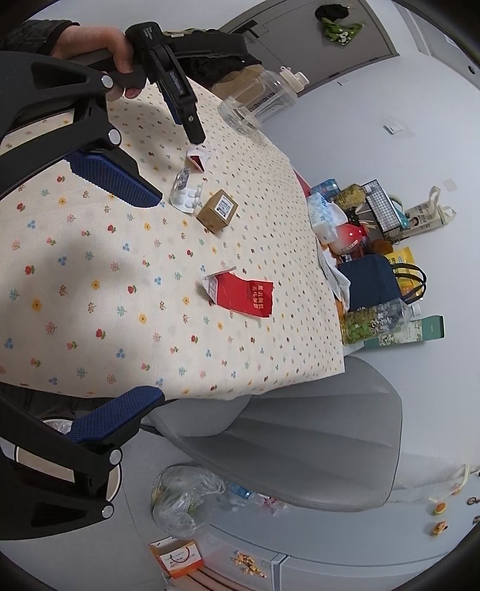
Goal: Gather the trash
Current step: 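Move both open tools toward the red-and-white paper and the pill blister pack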
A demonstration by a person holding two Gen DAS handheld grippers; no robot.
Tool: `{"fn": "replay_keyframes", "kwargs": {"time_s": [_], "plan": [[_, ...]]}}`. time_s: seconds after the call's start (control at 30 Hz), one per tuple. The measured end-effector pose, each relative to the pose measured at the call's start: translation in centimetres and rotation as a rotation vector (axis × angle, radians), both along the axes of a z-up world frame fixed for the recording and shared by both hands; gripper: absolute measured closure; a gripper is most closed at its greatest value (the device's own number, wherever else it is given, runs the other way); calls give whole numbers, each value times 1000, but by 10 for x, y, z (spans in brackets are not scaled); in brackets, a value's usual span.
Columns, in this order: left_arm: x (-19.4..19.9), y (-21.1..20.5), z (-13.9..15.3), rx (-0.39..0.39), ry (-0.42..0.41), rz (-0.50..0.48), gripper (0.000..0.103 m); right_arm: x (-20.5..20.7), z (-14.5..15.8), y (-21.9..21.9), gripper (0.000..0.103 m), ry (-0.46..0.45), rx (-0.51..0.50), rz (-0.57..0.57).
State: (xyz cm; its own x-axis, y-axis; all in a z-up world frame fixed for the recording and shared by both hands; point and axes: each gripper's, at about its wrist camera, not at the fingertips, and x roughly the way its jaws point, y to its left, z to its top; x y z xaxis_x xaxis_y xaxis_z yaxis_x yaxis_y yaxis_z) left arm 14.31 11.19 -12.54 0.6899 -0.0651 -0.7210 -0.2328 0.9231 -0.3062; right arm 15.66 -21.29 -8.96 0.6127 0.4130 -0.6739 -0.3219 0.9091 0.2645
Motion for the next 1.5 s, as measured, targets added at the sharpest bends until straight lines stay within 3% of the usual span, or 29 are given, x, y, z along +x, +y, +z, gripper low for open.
{"fn": "replay_keyframes", "kwargs": {"time_s": [0.2, 0.43, 0.53, 0.6, 0.63, 0.67, 0.8, 1.23, 1.5], "plan": [[15, -14, -9, 76, 28, -2, 10, 5, -5, -7, 8, 13, 6, -14], [28, -25, -12, 176, 80, 4, 29, 6, -9, -15, 8, 22, 17, -32], [29, -23, -10, 190, 88, 19, 49, 4, -7, -16, 8, 17, 25, -31], [27, -19, -8, 162, 80, 12, 56, 3, -5, -16, 8, 14, 28, -29], [26, -19, -7, 157, 76, 10, 65, 3, -5, -15, 8, 13, 29, -28], [24, -18, -5, 160, 70, 11, 80, 2, -4, -15, 8, 11, 28, -26], [16, -15, -1, 142, 54, 4, 99, -2, 0, -10, 8, 5, 28, -17], [-32, 27, 27, 31, -94, 18, 102, -12, 10, 55, 8, -12, -32, 93], [-49, 56, 33, 9, -124, 66, 102, -5, 2, 102, 8, 4, -63, 171]]}}
